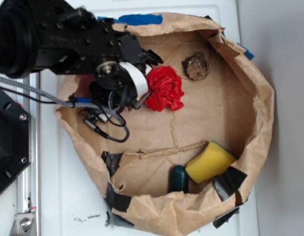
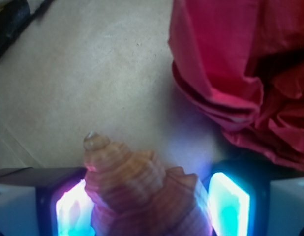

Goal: Grab the shell.

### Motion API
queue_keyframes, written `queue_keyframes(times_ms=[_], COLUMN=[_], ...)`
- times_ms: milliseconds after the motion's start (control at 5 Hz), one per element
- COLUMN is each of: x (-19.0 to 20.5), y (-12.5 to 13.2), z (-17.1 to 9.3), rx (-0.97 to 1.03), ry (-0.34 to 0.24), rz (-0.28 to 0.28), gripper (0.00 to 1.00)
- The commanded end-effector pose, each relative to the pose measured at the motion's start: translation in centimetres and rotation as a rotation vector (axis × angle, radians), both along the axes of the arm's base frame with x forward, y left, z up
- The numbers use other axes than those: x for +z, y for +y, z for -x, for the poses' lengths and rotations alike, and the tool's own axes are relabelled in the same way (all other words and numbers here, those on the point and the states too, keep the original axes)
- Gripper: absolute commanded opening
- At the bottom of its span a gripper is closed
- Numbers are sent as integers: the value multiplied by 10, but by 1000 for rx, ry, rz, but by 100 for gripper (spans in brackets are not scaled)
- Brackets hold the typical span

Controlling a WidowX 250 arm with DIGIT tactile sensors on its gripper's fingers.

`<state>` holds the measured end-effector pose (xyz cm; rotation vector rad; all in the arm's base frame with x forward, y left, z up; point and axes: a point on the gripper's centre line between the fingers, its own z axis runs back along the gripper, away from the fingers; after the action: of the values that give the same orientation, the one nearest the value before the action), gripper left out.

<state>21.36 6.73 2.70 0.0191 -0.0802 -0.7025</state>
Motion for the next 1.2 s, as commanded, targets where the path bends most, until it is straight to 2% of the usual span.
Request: queue_keyframes(times_ms=[0,200,400,600,800,1000], x=[32,74,110,140,155,162], y=[-18,-33,-40,-52,-48,-43], z=[-8,-20,-36,-48,-57,-59], rx=[29,200,403,653,897,1093], ry=[-40,-73,-57,-78,-150,-196], rz=[40,127,196,188,200,196], gripper=[0,0,0,0,0,0])
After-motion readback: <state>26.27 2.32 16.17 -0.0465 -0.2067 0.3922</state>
